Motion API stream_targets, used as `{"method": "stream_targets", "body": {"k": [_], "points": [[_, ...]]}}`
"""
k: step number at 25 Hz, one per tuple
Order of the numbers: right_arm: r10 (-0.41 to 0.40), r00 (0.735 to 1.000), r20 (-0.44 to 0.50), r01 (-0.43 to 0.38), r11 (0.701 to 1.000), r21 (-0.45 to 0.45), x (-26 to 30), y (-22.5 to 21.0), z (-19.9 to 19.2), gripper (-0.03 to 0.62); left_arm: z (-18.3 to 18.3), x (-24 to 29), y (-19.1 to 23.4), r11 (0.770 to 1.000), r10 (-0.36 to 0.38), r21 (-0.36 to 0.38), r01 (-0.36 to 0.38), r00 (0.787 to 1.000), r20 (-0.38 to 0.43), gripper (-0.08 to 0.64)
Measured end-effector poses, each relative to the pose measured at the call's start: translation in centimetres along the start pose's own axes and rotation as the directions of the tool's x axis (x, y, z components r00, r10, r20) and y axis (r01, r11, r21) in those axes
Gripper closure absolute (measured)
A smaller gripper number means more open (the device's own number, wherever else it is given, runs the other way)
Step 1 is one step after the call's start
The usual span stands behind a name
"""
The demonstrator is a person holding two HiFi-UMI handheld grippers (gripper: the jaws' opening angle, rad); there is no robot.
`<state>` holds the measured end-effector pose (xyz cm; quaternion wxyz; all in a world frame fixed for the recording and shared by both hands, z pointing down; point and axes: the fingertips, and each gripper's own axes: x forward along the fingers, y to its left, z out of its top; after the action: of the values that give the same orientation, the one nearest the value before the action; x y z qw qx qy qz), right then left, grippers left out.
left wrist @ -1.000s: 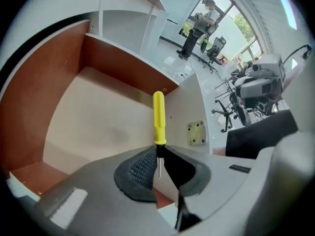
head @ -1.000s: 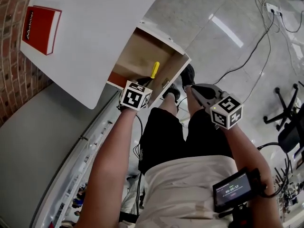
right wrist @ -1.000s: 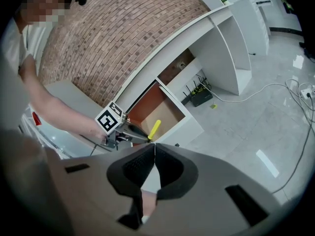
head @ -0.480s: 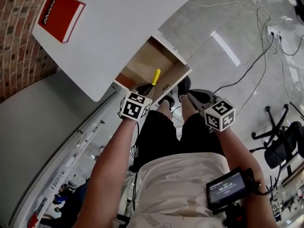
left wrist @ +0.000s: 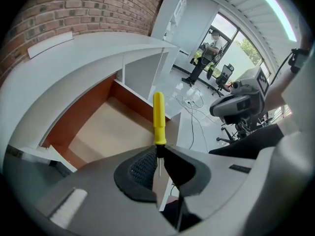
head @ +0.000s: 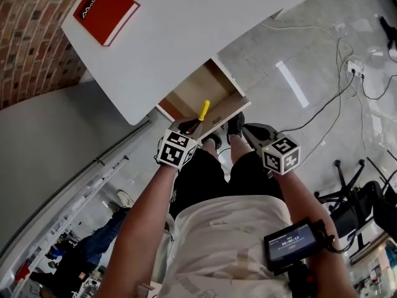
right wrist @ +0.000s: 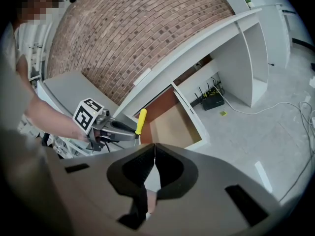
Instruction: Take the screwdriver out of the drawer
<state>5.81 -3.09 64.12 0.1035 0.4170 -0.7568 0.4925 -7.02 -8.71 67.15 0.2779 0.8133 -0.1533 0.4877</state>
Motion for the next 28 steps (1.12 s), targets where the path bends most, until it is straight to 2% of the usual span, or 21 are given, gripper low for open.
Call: {"method": "stream_targets", "body": {"k": [14, 28], "points": [[0.047, 0.998, -0.029, -0.049, 0.997, -0.064, -1.0, 2.6, 2.4, 0.586, 0.5, -4.9, -2.0, 0.995, 0.059, -0.082, -0.052, 0.994, 0.087, 0.517], [0.079, 0.996, -0.033, -0.083, 0.990, -0.117, -1.9, 4.9, 5.6, 0.586, 2.7, -10.3, -2.7, 0.982, 0.138, -0.159, -0.107, 0.969, 0.205, 0.517]]}}
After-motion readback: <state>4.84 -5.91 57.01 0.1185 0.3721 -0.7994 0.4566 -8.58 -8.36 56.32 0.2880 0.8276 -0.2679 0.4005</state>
